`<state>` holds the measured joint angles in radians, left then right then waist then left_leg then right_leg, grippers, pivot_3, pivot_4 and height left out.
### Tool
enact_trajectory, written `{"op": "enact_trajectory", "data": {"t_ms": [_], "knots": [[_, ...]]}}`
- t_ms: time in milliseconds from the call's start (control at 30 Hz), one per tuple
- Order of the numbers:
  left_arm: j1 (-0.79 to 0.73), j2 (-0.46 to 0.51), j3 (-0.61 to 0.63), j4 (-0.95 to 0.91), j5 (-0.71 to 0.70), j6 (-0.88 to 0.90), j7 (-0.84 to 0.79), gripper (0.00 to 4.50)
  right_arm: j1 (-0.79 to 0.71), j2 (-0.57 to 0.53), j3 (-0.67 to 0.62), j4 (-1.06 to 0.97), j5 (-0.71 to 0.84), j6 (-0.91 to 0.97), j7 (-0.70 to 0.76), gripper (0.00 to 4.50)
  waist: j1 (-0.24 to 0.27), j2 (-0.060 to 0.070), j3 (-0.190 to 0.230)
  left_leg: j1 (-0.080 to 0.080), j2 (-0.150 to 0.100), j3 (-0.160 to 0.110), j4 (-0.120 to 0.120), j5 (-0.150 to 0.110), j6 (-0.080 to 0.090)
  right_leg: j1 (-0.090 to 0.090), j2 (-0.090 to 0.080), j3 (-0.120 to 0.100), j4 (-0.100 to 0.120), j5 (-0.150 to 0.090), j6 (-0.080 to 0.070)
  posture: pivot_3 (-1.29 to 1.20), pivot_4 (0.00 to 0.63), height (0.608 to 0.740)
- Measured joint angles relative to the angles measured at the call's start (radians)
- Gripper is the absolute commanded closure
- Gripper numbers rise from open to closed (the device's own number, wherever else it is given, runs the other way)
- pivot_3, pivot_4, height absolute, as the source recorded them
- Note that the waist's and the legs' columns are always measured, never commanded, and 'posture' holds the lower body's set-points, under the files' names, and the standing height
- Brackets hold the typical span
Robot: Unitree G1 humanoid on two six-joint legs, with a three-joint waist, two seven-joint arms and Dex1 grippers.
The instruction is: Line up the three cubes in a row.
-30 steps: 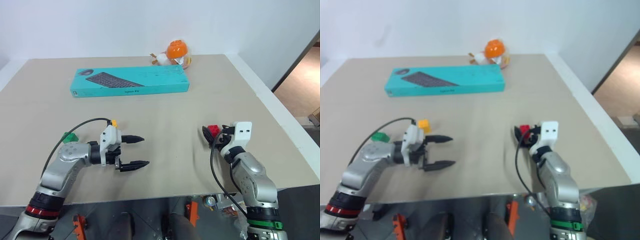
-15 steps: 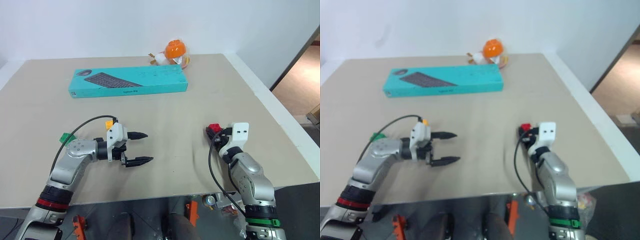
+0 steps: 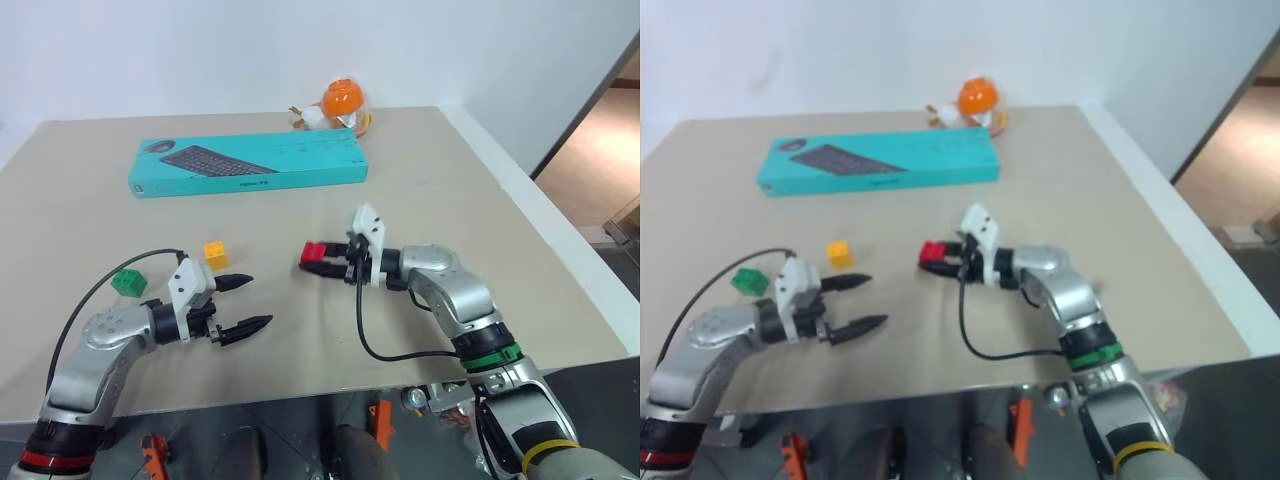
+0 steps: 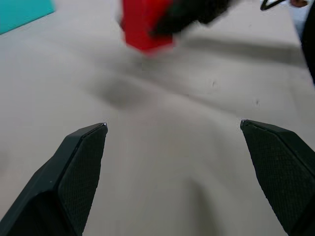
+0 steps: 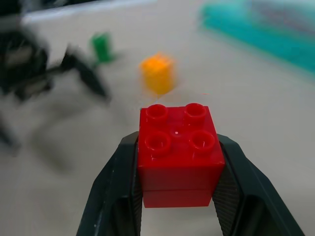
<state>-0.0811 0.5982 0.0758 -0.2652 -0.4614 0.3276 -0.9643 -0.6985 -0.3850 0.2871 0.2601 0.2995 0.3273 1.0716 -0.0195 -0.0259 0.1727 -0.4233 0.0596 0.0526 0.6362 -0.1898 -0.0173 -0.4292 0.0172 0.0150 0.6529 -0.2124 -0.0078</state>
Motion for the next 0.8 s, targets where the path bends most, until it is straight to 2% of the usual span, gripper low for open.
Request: {"op": "enact_trajectory", "data": {"t_ms": [133,300,800], "knots": [[0.076,0.005,0.049,-0.060,-0.009,0.000,0.040,0.00,-0.051,0.012,0.029,0.128,-0.040,-0.090,0.109,3.22,-0.003,0.000,0.000,0.000,-0.001,0.001,0.000,0.000,0.000,-0.002,-0.001,0.002,0.000,0.001,0.002,0.00,0.150,0.740],[0.131,0.005,0.063,-0.088,-0.010,-0.002,0.073,0.00,-0.107,0.037,0.028,0.254,-0.076,-0.169,0.168,3.22,-0.003,0.000,0.000,0.000,-0.001,0.002,0.001,0.000,0.000,-0.004,0.000,0.002,0.002,0.002,0.001,0.00,0.150,0.740],[0.105,0.004,0.044,-0.112,-0.010,0.002,0.112,0.00,-0.135,0.048,0.024,0.412,-0.143,-0.293,0.218,3.22,-0.003,0.000,0.000,0.001,0.000,0.008,0.001,0.000,0.000,-0.009,0.001,0.005,0.013,-0.001,-0.001,0.00,0.150,0.740]]}}
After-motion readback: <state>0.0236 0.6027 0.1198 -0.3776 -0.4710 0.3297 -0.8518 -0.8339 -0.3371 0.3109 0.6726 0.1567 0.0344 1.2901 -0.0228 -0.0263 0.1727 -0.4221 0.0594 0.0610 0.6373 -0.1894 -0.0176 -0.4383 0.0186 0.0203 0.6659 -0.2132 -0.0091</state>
